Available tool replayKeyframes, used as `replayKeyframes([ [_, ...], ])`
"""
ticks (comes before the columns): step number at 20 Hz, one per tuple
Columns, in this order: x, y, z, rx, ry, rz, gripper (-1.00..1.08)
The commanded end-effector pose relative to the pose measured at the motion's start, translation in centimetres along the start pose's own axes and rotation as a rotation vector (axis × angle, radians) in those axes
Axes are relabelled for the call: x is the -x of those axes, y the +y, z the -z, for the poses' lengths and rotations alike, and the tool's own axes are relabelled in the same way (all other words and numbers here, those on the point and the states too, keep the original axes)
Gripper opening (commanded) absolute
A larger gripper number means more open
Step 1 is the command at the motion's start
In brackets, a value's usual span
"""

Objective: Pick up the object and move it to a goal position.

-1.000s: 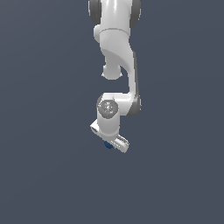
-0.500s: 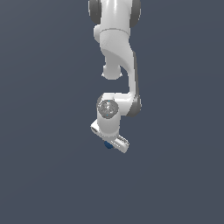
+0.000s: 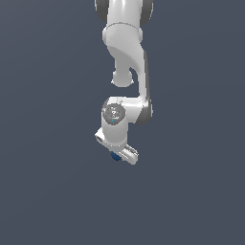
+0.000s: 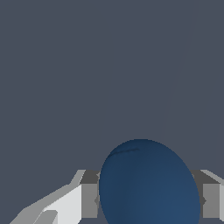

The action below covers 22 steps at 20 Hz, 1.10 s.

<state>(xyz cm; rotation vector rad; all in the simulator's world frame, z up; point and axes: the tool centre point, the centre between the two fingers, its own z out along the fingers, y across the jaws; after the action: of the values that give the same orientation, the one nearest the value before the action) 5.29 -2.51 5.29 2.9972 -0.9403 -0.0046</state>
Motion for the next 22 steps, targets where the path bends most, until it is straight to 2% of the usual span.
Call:
replayKeyframes([
  [1,-0.5,0.8,1.6,-0.001,0.002,-0.001,-1.00],
  [22,-7.1,11.4,22.8,-0.002,0.002,-0.002,-1.00],
])
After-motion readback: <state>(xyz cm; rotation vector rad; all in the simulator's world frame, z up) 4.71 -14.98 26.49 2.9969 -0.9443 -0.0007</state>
